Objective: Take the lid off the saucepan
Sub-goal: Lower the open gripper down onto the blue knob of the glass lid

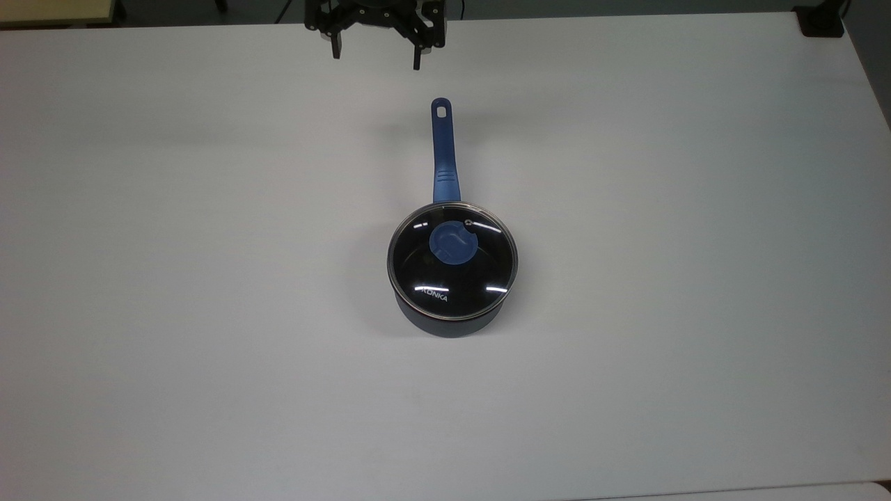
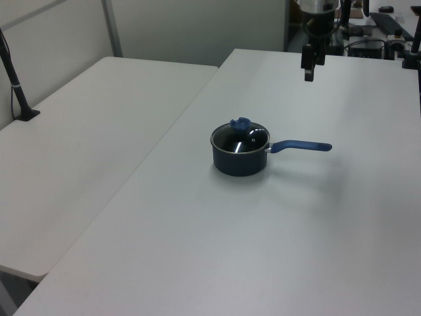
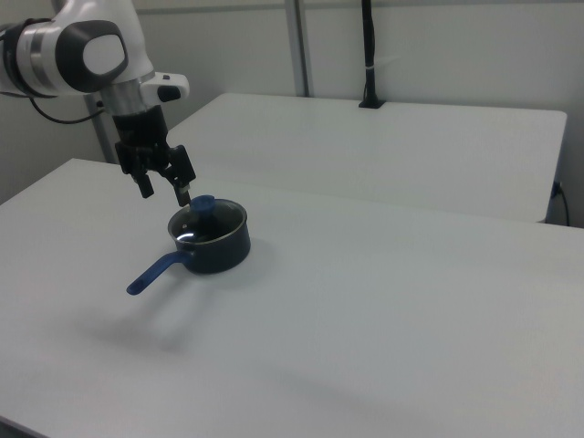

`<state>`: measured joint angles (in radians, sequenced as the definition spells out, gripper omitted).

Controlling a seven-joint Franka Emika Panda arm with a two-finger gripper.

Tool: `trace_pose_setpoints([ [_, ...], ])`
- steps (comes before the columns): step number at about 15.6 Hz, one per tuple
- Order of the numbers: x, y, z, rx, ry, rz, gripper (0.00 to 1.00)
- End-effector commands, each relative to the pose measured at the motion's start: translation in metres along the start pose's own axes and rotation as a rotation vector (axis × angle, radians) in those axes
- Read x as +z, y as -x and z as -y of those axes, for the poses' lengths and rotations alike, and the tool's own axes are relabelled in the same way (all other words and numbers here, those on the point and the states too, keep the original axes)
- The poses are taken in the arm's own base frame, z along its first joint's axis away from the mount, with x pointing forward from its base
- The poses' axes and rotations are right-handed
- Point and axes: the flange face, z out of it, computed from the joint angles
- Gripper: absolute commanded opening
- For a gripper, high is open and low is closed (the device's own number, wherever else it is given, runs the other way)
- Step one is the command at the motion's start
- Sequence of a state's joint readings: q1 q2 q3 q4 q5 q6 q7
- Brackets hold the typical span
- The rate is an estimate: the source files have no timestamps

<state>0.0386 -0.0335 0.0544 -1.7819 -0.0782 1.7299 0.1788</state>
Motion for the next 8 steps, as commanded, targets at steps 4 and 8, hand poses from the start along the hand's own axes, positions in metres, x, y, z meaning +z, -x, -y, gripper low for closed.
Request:
trace_pose_setpoints([
  [4, -0.0026, -0.0026, -0.0233, 0.000, -0.004, 0.001, 1.00],
  [8, -0.0019, -0.0042, -0.0222, -0.017, -0.004, -0.001, 1.00],
])
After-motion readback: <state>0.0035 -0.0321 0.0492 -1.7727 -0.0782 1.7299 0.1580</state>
